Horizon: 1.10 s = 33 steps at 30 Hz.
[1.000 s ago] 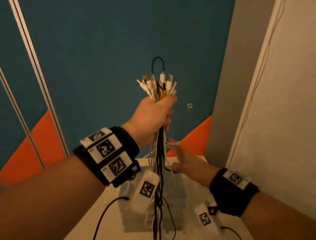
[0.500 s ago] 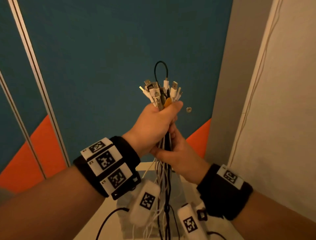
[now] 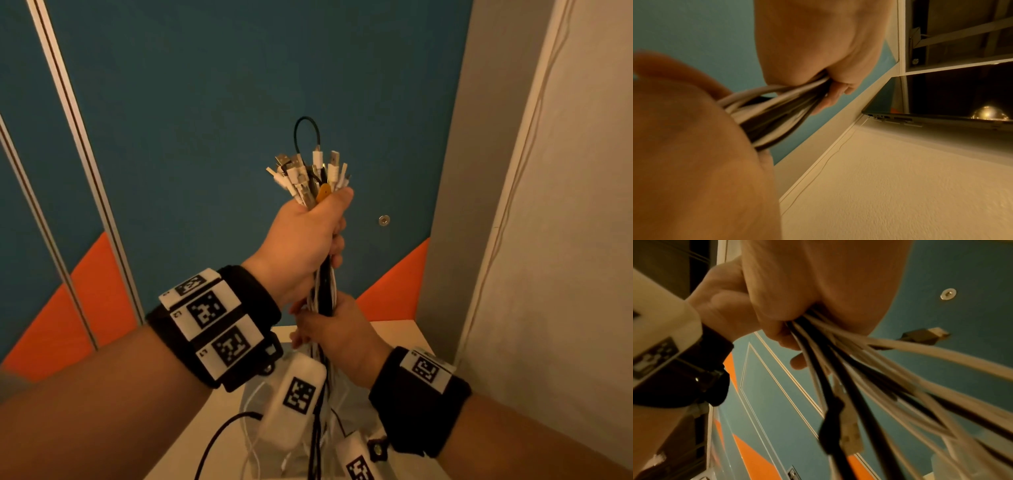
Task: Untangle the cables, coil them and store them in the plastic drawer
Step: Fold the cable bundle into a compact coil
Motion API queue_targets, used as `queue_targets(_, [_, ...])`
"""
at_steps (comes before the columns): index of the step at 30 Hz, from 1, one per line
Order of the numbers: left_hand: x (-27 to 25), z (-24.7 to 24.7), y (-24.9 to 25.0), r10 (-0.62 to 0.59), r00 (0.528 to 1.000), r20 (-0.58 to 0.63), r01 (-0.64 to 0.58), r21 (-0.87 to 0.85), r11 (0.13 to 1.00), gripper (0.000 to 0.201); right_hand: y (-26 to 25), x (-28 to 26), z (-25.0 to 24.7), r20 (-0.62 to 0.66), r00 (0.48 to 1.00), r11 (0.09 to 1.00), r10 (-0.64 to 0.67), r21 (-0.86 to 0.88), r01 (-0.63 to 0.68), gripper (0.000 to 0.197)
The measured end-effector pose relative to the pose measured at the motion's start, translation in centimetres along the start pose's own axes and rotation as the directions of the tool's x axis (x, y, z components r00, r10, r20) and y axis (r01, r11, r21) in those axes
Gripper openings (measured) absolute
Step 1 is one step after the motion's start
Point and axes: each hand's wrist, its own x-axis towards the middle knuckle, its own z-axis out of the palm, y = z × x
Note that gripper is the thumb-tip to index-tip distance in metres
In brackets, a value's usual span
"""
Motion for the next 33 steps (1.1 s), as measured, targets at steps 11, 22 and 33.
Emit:
queue_targets(11, [0.2, -0.6, 0.5, -0.013, 1.0, -0.018, 0.012, -0.044, 0.999, 0.032, 0.2, 0.0, 0.1, 0.003, 1.0, 0.996, 0.019, -0.087, -0.018, 0.012])
queue_targets(22, [-0.6, -3.9, -0.5, -0.079, 0.984, -0.159, 0.028, -0.301, 0.953, 0.025, -0.3, 0.6, -1.5, -0.005, 1.0, 0.909, 0.0, -0.416, -0.002, 0.024])
queue_targets(33, [-5.8, -11.8, -3.9, -0.577, 0.762, 0.293, 0.2, 0.742, 0.64, 0.062, 0.2, 2.9, -4.4, -0.011, 0.965, 0.625, 0.263, -0.76, -0.179, 0.013])
